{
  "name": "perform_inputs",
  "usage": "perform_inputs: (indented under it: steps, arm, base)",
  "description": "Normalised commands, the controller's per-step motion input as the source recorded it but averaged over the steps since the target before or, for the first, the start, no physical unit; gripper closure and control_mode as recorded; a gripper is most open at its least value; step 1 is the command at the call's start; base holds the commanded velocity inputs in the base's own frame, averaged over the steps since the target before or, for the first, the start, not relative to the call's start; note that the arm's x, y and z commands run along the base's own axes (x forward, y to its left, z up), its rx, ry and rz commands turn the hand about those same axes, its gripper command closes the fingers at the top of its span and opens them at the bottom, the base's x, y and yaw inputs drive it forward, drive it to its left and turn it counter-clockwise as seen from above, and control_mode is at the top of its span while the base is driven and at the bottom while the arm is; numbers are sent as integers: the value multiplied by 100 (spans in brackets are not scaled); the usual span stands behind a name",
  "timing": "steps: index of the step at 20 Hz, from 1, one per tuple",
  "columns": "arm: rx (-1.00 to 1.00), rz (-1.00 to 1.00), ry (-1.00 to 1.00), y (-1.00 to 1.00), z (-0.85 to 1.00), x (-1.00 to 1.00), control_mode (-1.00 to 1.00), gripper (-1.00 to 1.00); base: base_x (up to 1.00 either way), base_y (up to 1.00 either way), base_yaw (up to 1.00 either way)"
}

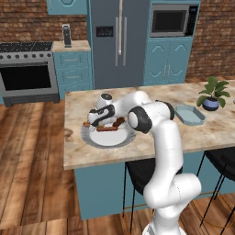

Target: Place one cooked food and one vegetable from the large plate to each tupperware container.

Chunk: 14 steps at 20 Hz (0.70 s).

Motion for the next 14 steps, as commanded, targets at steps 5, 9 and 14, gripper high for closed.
perform_inputs:
  steps: [5,9,14]
  arm:
    - [0,0,0,0,-40,25,-100,100]
    - [0,0,3,0,-21,0,-100,100]
    - [0,0,0,-14,0,-35,-100,100]
  base:
    - [0,0,0]
    - [0,0,0]
    - [0,0,0]
